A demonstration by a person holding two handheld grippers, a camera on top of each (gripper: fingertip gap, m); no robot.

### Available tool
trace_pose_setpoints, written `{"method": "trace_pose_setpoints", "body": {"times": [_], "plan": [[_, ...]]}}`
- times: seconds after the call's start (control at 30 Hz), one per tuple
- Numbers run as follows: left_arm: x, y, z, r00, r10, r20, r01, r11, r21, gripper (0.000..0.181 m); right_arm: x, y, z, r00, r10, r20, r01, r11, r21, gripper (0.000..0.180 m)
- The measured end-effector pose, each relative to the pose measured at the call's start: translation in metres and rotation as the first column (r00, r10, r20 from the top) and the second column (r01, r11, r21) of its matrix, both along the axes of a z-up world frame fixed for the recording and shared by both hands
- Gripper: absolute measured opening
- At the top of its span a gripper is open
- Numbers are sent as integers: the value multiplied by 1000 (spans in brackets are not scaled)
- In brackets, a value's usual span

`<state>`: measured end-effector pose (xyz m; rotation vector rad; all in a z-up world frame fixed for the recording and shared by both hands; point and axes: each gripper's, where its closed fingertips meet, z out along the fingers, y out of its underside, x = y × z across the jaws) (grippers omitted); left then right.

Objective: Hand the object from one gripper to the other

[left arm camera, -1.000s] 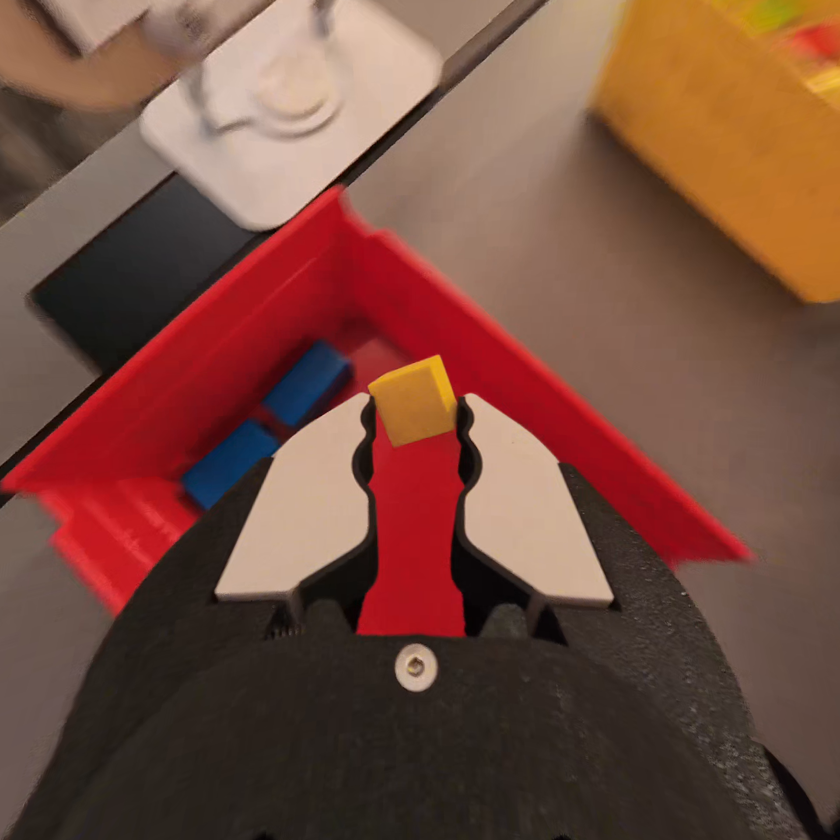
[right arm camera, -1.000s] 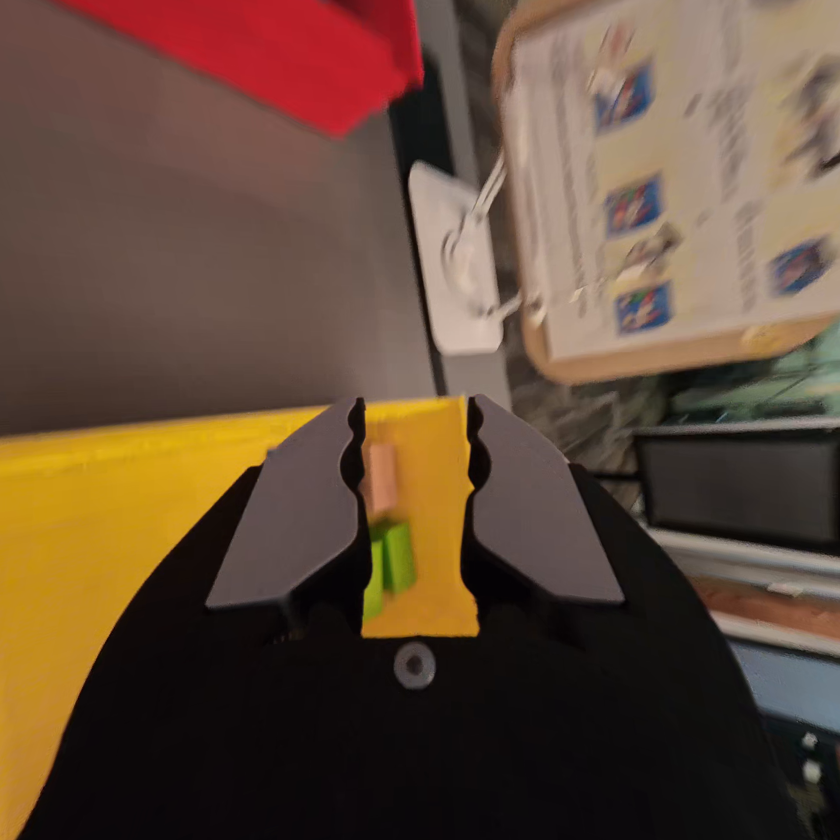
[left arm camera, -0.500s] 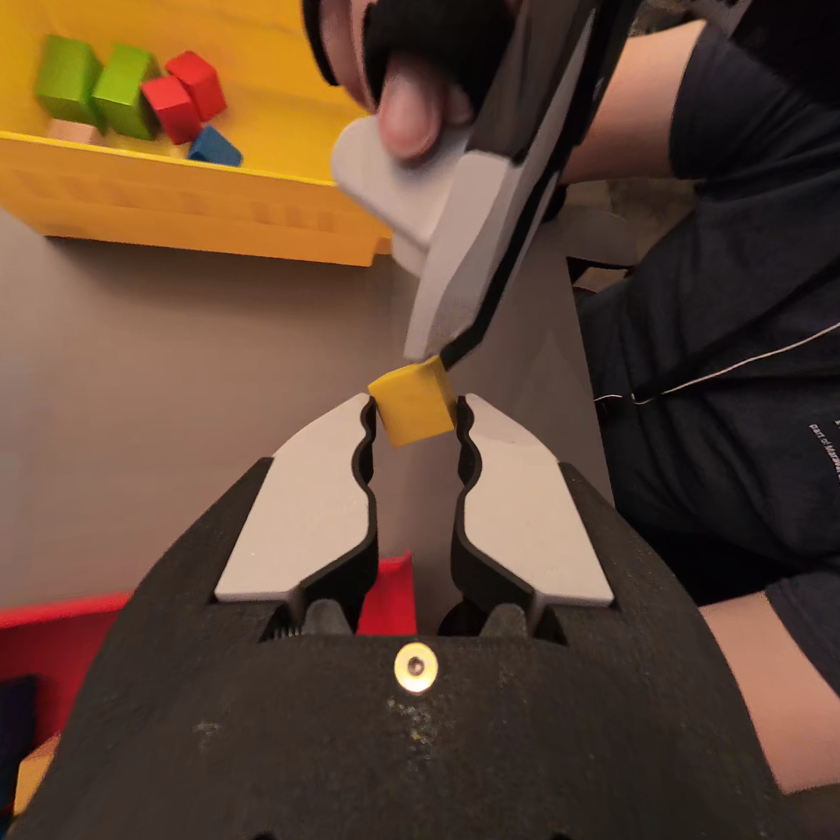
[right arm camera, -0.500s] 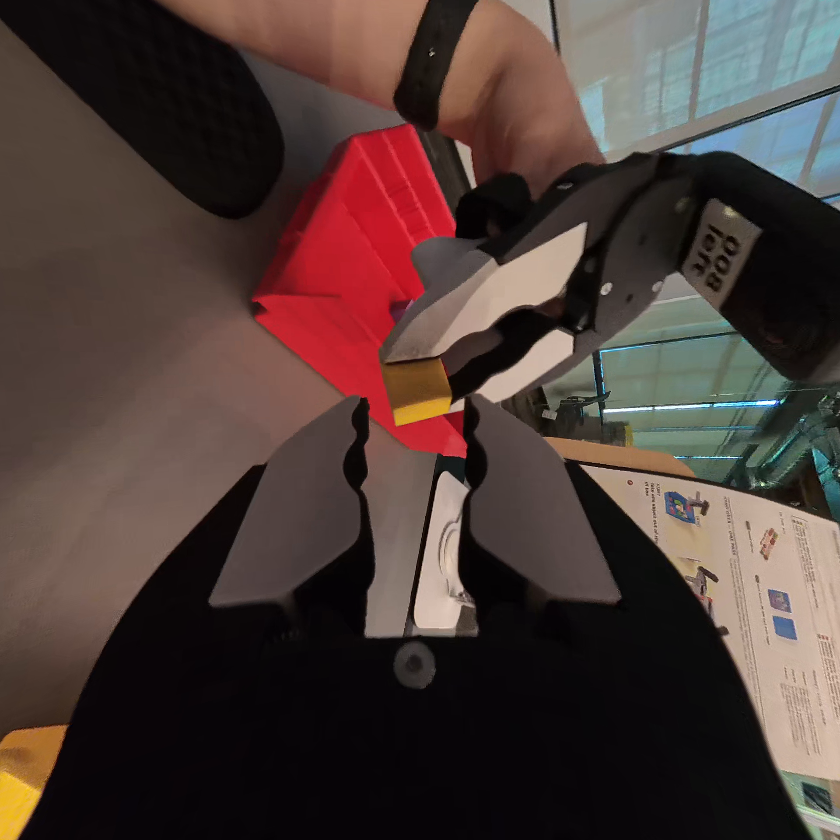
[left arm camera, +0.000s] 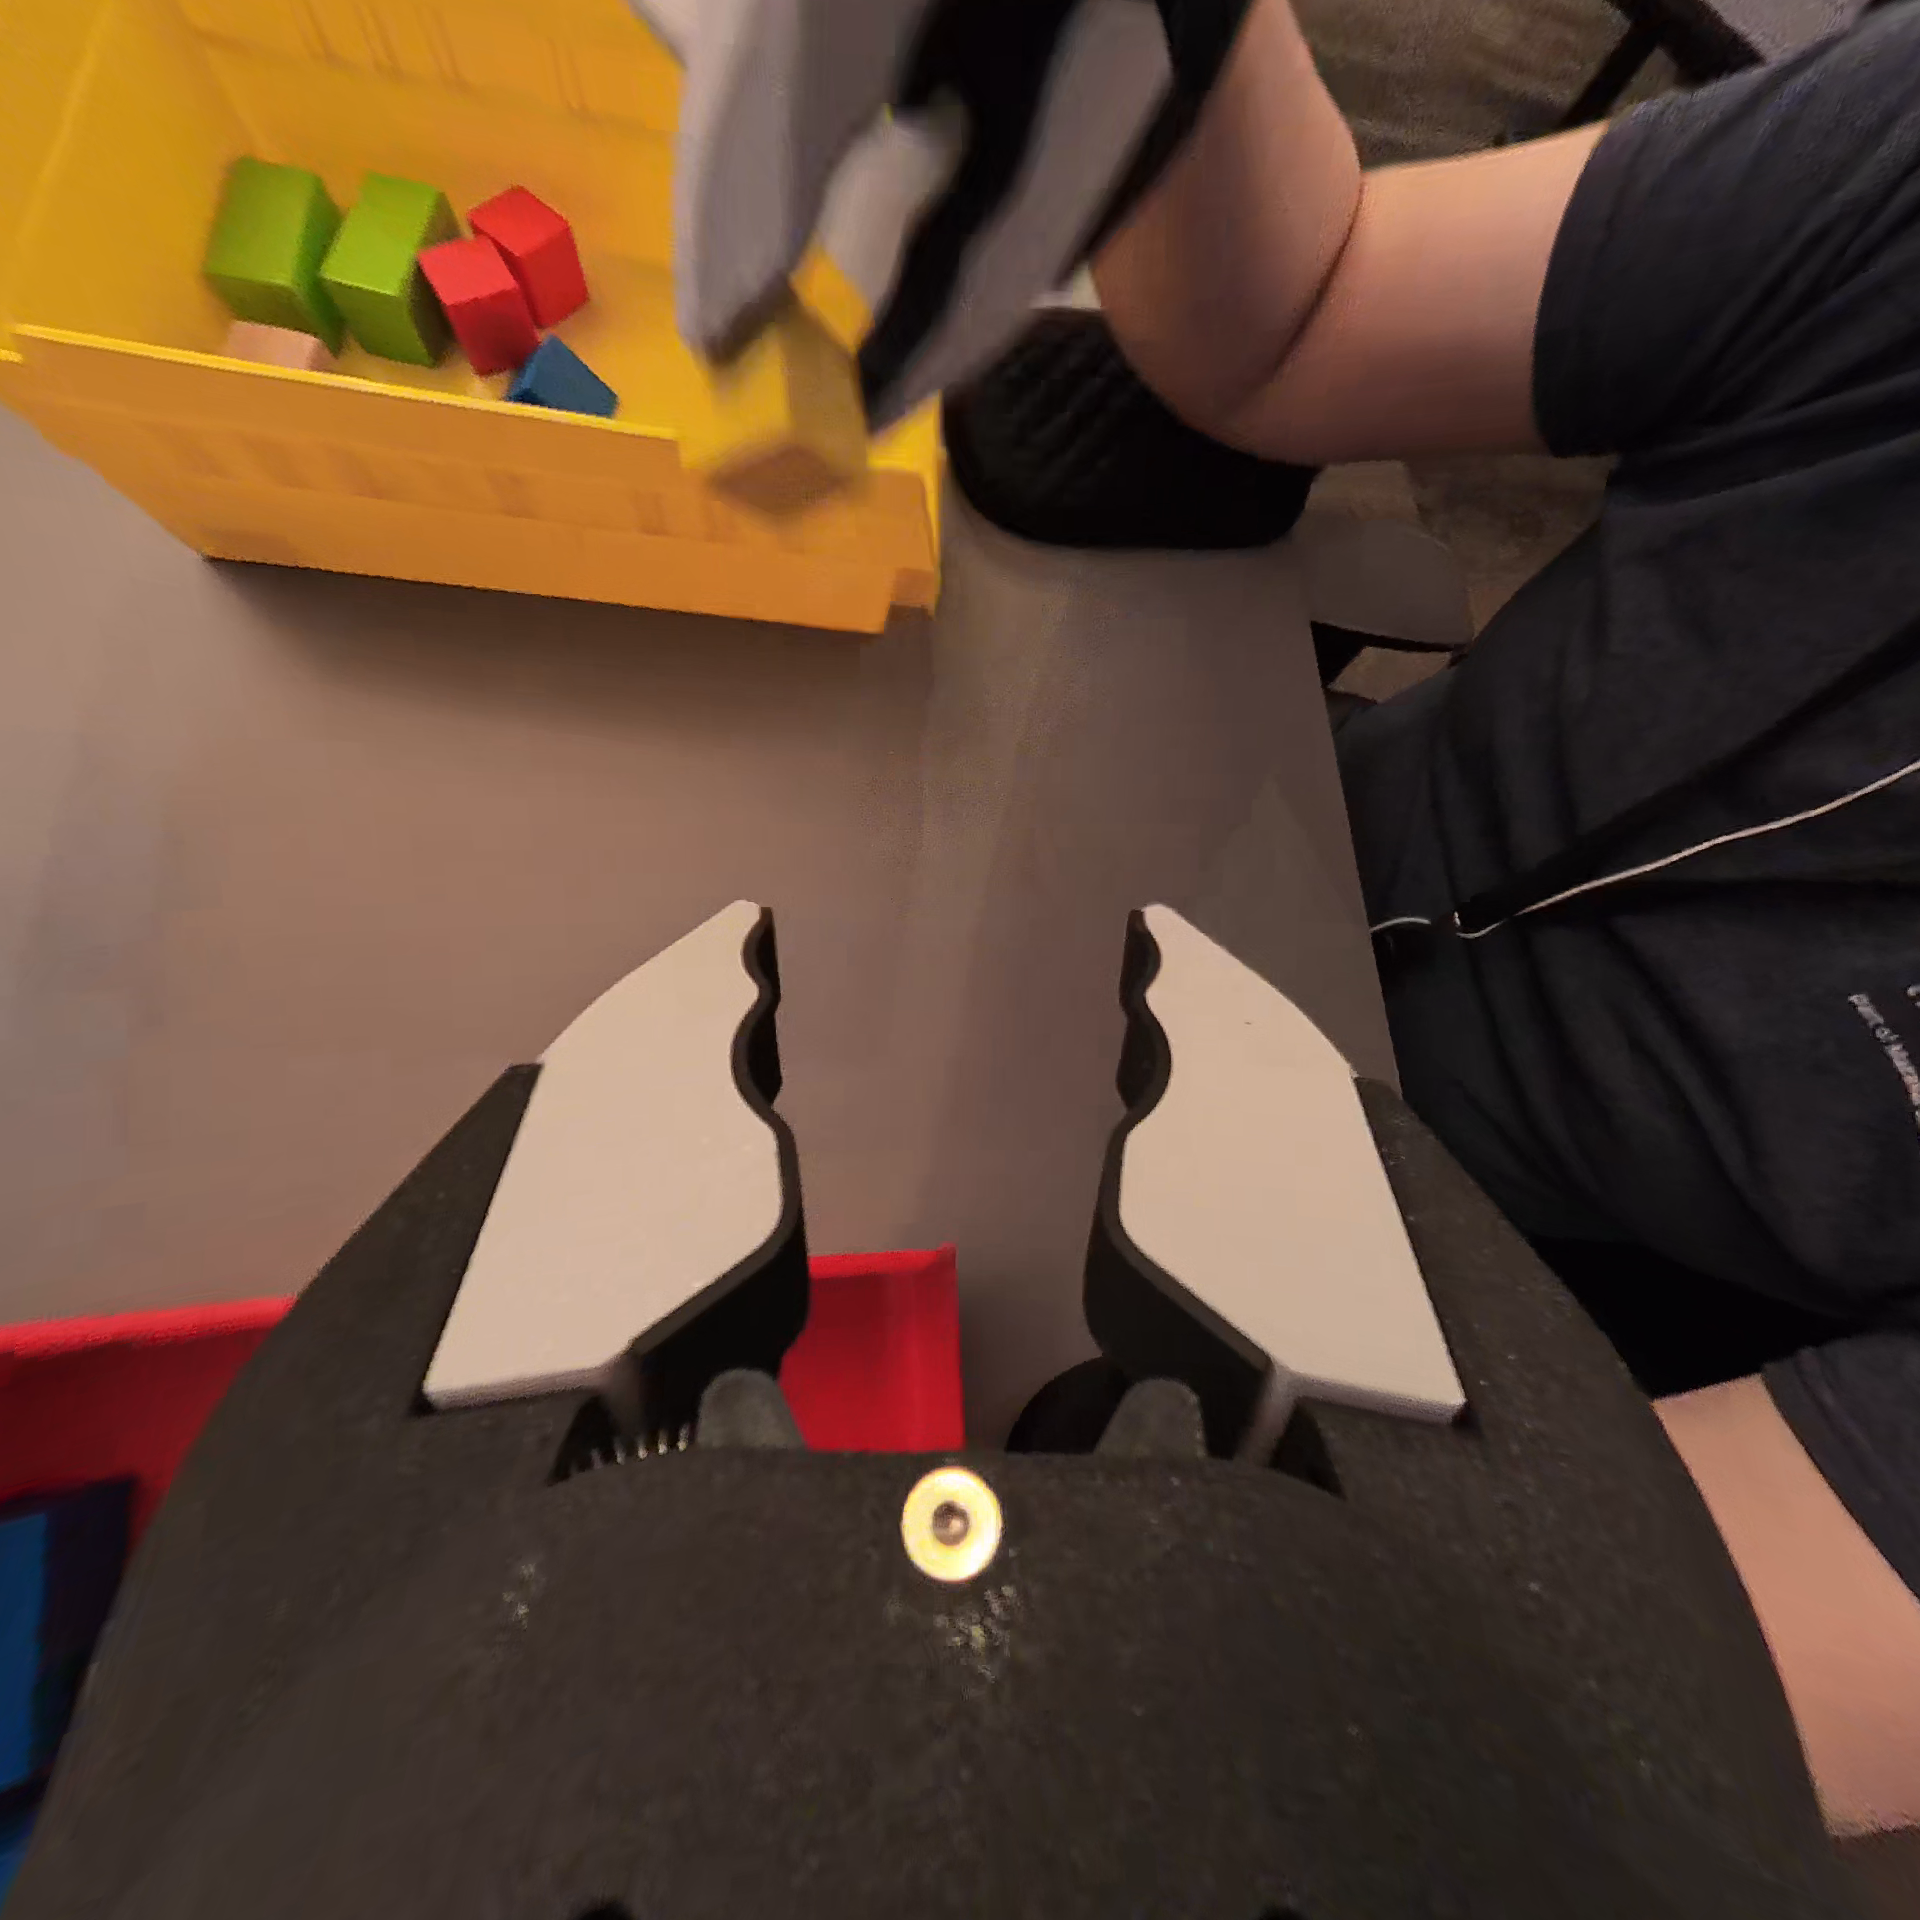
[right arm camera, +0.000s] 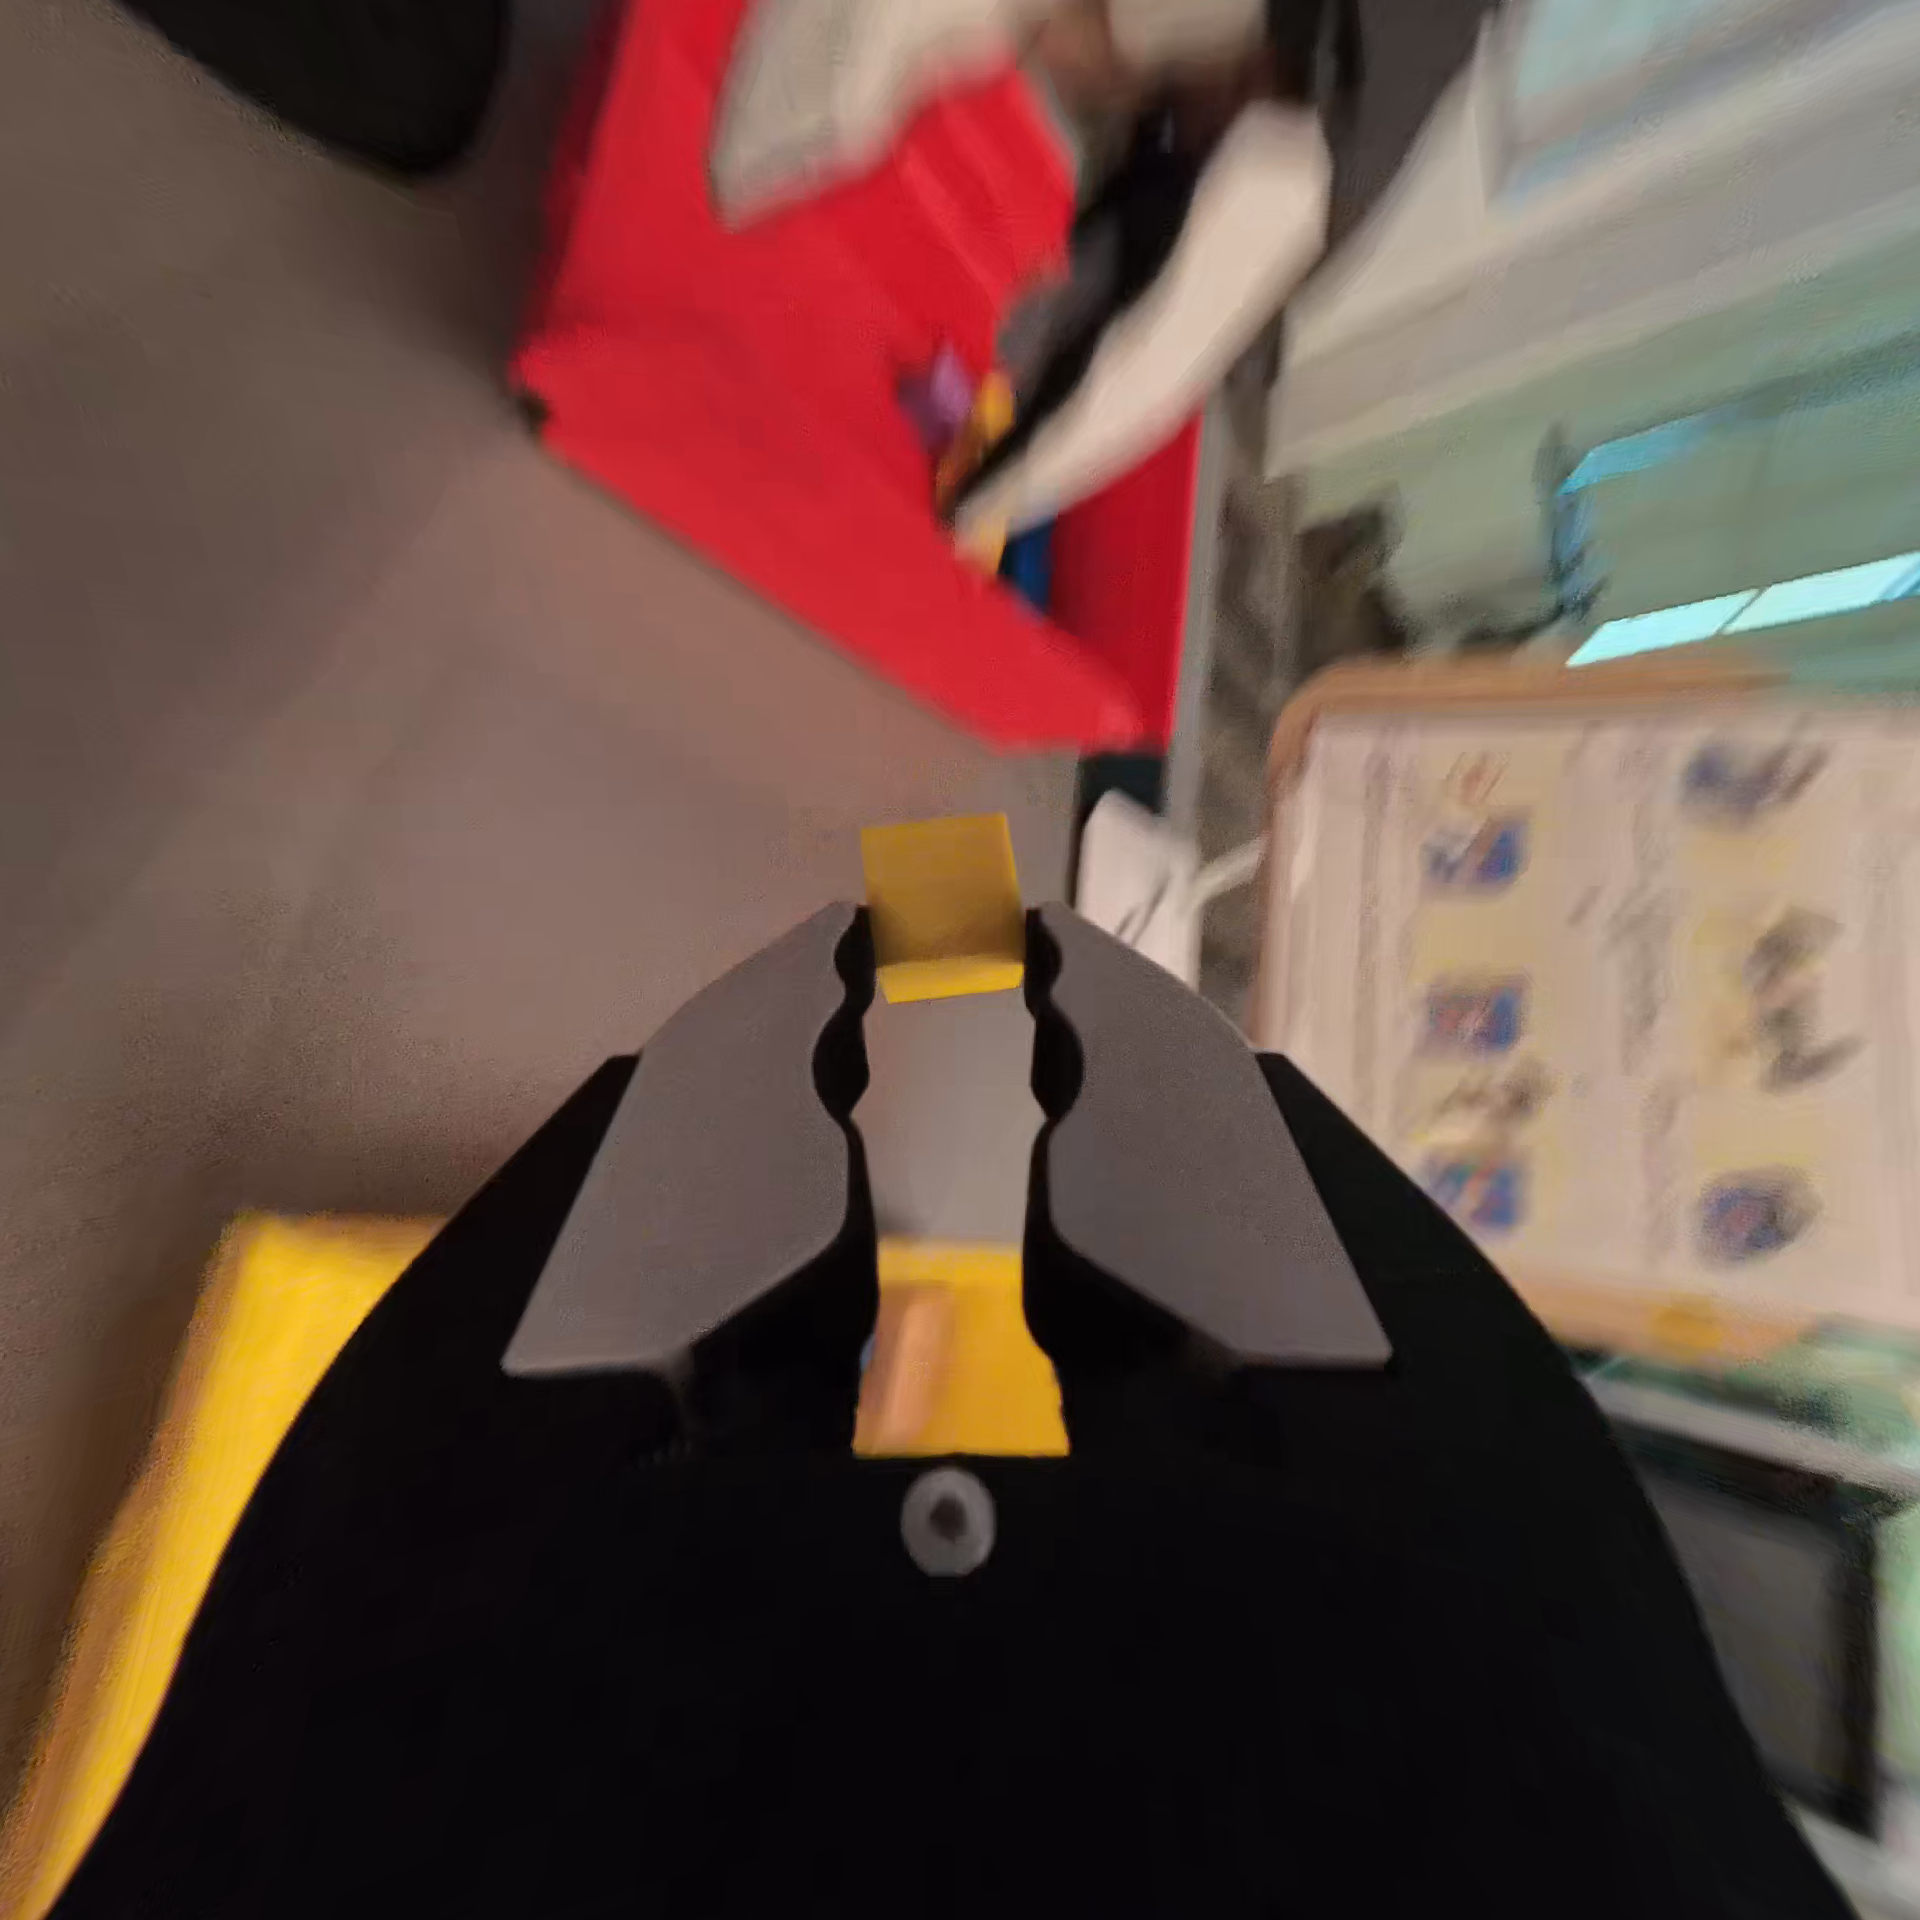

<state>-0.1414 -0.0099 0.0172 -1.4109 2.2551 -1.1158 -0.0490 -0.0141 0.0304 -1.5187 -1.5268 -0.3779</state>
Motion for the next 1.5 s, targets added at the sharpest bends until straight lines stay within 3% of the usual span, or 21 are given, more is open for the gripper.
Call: {"method": "trace_pose_setpoints", "body": {"times": [0.1, 0.2, 0.3, 0.43, 0.5, 0.6, 0.8, 1.03, 1.17, 1.33, 1.5], "plan": [[-5, 8, 16, 997, 44, 56, -43, 999, -16, 63, 100, -17, -25, 950, -312, -31, 288, 908, -304, 29], [-12, 12, 24, 994, 57, 89, -56, 998, -13, 62, 174, -43, -79, 852, -515, 96, 479, 693, -538, 29], [-18, 15, 26, 993, 67, 95, -68, 998, 3, 61, 214, -54, -118, 743, -610, 273, 623, 483, -615, 29], [-19, 15, 27, 992, 71, 101, -72, 997, 2, 60, 230, -51, -147, 644, -653, 398, 707, 308, -637, 29], [-19, 15, 27, 993, 68, 97, -69, 998, 3, 60, 233, -49, -156, 611, -665, 428, 726, 256, -638, 29], [-17, 14, 23, 994, 66, 83, -67, 998, 9, 60, 233, -44, -164, 613, -664, 428, 720, 247, -649, 29], [-15, 12, 19, 996, 57, 65, -59, 998, 22, 61, 228, -28, -170, 648, -655, 389, 699, 309, -645, 29], [-15, 11, 18, 997, 54, 60, -56, 998, 30, 61, 231, -34, -175, 631, -659, 409, 704, 265, -660, 29], [-19, 21, 14, 995, 91, 44, -93, 994, 58, 61, 241, -47, -180, 596, -640, 485, 736, 194, -648, 29], [-35, 64, 9, 958, 286, 10, -286, 953, 98, 61, 244, -48, -185, 591, -648, 481, 725, 164, -669, 29], [-76, 136, -14, 777, 621, -97, -592, 775, 221, 60, 244, -40, -174, 591, -677, 438, 729, 215, -650, 32]]}}
